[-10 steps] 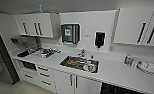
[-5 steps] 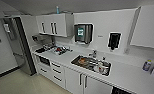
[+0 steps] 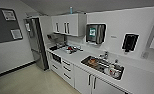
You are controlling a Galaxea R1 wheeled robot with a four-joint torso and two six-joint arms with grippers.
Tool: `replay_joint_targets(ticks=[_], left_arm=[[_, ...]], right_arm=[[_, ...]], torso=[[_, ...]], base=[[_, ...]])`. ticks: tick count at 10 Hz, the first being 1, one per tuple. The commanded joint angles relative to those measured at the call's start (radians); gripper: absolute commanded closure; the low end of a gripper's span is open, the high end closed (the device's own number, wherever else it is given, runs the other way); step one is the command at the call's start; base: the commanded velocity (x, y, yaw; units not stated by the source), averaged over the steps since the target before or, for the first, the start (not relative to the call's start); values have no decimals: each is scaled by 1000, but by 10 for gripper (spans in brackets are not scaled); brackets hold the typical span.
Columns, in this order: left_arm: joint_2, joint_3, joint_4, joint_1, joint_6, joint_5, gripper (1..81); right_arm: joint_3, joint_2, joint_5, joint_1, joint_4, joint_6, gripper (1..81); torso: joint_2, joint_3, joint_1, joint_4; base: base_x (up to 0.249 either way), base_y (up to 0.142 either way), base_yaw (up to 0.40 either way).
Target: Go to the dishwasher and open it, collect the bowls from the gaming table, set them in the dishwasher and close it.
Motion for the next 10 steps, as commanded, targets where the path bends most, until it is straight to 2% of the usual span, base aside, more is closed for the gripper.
replay_joint_targets(ticks=[1, 10], left_arm=[[-10, -6, 7, -52, 9, 46, 10], [1, -15, 7, -61, 4, 48, 10]], right_arm=[[-2, 1, -56, 53, 3, 1, 10], [-16, 1, -56, 58, 5, 1, 10]], torso=[[0, 0, 0, 0], [0, 0, 0, 0]], base=[[0, 0, 362], [0, 0, 363]])
